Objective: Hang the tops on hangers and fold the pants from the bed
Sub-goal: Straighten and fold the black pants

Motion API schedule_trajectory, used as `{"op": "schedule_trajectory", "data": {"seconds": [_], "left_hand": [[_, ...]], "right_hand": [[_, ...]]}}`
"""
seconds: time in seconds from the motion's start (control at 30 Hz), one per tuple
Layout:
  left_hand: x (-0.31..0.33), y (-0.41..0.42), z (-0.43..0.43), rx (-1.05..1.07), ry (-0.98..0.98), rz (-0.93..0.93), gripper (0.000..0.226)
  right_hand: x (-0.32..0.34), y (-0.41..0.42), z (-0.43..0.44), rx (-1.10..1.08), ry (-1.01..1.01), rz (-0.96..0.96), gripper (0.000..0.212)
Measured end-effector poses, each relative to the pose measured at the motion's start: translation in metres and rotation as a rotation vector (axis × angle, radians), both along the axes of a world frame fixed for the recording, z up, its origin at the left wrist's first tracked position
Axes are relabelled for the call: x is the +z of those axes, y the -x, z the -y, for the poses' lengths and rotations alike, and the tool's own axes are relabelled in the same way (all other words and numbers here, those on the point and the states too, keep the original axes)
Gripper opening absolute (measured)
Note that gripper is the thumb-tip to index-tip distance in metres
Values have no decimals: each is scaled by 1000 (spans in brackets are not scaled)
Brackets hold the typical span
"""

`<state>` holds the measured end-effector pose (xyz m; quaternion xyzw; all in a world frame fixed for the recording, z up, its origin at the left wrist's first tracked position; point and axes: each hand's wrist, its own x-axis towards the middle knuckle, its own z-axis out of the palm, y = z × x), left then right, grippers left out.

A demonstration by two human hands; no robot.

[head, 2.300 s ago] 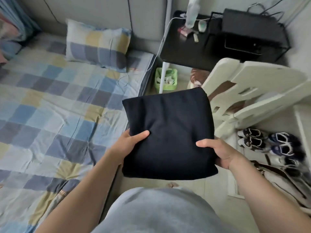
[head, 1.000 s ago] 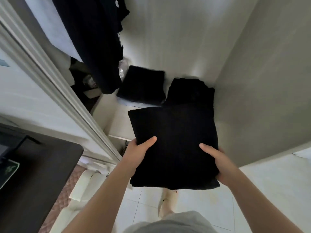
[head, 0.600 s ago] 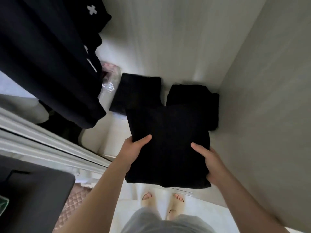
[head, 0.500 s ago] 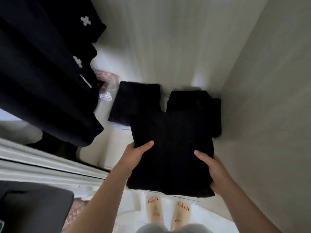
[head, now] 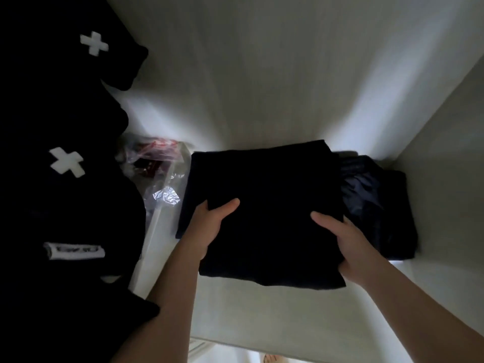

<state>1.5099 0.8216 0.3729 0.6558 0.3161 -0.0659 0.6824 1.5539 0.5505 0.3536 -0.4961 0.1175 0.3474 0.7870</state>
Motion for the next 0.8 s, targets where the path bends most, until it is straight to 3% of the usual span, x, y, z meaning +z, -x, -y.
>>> {"op": "schedule_trajectory", "data": {"seconds": [0.1, 0.23, 0.4, 0.53, 0.67, 0.8], "left_hand": [[-4, -32, -34, 83, -181, 44, 58], [-16, -61, -70, 121, -552, 45, 27], [-45, -55, -74, 37, -946, -128, 80], [-72, -35, -45, -191, -1259, -74, 72], [-98, -29, -34, -324, -1297, -147, 60], [-116, -30, -32, -422, -1282, -266, 61]], "right_hand": [[-10, -34, -43, 21, -3, -12, 55], [-31, -65, -92, 76, 16, -74, 51], [-70, -72, -129, 115, 143, -89, 54], [-86, -77, -136, 130, 195, -34, 50], [-88, -84, -149, 172, 235, 17, 37], [-98, -89, -147, 209, 369, 24, 48]]}}
